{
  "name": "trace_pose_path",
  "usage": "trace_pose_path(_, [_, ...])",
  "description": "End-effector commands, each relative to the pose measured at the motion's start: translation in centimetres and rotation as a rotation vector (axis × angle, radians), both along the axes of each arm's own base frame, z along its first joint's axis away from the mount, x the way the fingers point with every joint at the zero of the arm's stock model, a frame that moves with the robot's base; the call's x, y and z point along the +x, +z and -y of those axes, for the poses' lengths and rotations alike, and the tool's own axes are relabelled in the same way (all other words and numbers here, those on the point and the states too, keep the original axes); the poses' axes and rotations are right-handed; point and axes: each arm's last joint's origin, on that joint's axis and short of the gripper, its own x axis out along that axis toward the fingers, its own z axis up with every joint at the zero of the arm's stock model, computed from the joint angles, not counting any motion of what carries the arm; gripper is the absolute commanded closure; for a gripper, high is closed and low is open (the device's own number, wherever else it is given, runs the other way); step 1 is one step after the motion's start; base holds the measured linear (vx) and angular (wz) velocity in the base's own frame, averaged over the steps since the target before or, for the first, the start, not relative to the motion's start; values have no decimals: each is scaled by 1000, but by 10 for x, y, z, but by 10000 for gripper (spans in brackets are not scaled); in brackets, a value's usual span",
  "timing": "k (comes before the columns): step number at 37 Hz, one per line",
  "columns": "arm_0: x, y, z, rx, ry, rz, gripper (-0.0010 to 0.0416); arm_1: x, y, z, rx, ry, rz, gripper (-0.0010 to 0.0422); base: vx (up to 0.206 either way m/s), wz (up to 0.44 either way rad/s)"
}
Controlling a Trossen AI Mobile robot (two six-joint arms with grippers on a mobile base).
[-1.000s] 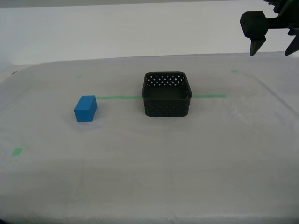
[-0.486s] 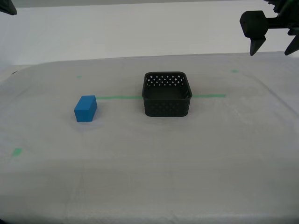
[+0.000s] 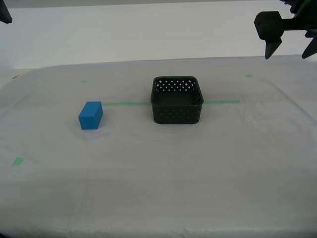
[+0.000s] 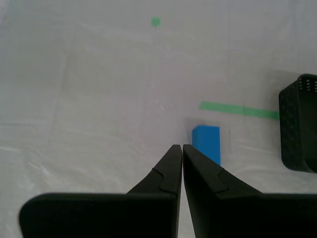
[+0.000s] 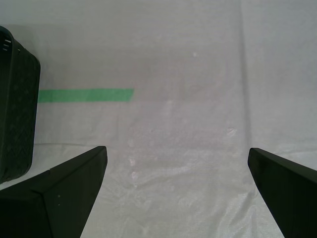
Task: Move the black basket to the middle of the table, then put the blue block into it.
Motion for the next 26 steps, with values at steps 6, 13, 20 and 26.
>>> trace_pose_path(6, [0,0,0,-2,-1,2,7,-1,-7,6,-15,-8,-83,412,0,0])
trace_pose_path(13, [0,0,0,-2,-1,2,7,7,-16,12,-28,-27,-135,412,0,0])
trace_pose_path(20, [0,0,0,-2,-1,2,7,17,-26,19,-36,-43,-193,412,0,0])
trace_pose_path(26, [0,0,0,-2,-1,3,7,26,-34,27,-44,-52,-213,412,0,0])
